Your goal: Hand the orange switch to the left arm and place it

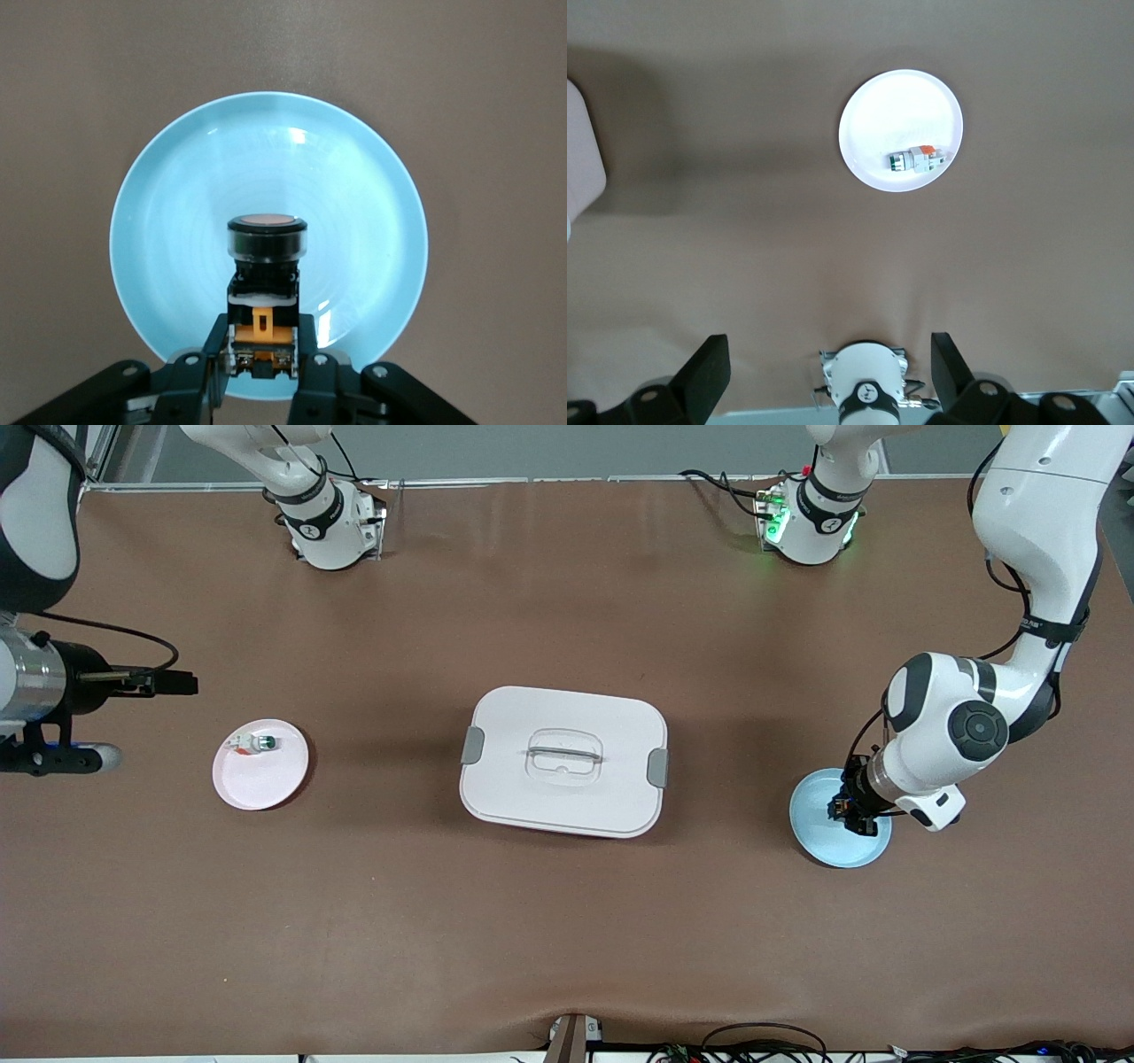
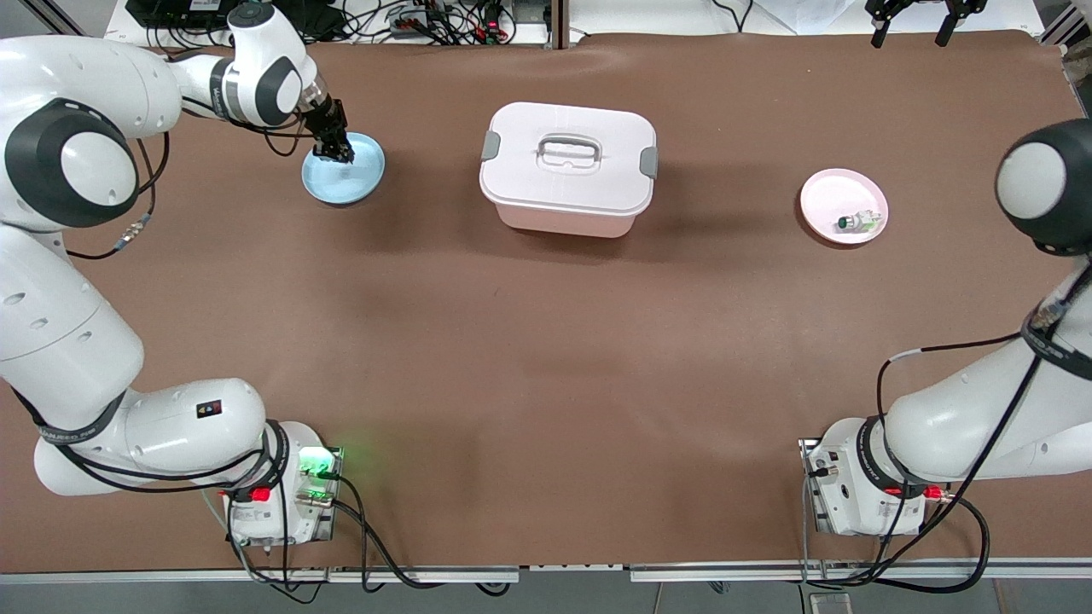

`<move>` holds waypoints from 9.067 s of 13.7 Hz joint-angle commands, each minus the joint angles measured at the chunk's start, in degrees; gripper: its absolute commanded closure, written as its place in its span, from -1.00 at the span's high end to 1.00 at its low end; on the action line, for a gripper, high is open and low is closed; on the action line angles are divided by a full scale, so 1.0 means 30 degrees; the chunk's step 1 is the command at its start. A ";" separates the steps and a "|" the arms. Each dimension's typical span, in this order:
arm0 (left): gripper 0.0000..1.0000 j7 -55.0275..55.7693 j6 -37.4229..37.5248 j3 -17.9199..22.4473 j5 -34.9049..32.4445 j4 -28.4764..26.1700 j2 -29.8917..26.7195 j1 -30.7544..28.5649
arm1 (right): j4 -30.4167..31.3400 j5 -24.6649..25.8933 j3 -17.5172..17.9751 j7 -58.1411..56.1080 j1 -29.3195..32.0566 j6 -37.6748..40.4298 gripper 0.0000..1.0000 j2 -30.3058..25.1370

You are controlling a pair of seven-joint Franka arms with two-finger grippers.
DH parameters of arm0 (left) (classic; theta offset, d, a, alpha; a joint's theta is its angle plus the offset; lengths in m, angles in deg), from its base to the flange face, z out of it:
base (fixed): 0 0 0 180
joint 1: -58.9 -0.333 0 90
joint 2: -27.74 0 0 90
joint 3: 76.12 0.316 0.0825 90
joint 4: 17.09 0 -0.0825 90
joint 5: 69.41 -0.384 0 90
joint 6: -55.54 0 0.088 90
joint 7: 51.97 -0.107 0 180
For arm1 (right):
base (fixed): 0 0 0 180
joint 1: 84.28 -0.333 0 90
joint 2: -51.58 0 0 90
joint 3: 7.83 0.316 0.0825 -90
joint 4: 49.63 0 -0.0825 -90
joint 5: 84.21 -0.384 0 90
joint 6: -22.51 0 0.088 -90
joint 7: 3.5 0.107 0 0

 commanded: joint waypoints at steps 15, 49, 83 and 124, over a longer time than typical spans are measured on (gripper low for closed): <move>-1.00 0.1000 -0.0701 0.0236 -0.2176 0.0179 0.1272 -0.0148 | 0.7157 -0.0756 0.0162 0.1501 -0.0099 -0.4955 1.00 -0.5952; 1.00 -0.0687 -0.0583 0.0002 -0.1802 -0.0199 0.0073 -0.0968 | 0.7860 -0.0843 0.0016 -0.1341 0.0106 -0.6625 1.00 -0.7535; 1.00 -2.8705 0.4277 0.0764 0.3505 -0.1228 -0.8071 -0.0529 | 0.8387 -0.0756 0.0045 -0.2220 0.0340 -0.7152 1.00 -0.8121; 1.00 -2.9438 1.2066 0.5978 0.3769 0.4128 -0.9773 0.4598 | 0.8475 -0.1341 0.0015 -0.1459 0.0633 -0.6801 1.00 -0.8092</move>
